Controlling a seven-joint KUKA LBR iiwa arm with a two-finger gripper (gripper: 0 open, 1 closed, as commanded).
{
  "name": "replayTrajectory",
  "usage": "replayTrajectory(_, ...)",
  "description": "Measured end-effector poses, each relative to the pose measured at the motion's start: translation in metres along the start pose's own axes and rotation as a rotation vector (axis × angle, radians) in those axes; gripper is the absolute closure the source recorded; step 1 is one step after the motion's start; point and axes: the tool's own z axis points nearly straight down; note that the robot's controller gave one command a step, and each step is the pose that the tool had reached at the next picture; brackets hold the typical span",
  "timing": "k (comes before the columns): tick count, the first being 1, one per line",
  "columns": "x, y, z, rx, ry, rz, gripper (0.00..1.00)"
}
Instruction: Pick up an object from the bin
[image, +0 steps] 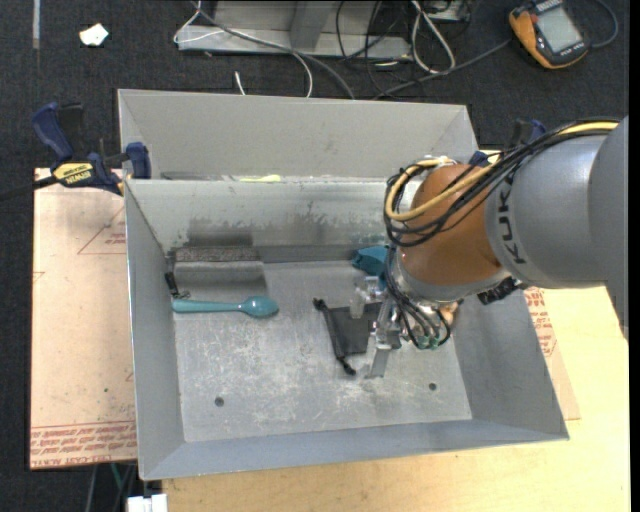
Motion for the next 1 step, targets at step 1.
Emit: replayTrajectory(1, -0.0284, -0.0158, 0.0167, 0.001, -0.002, -0.045, 0.00)
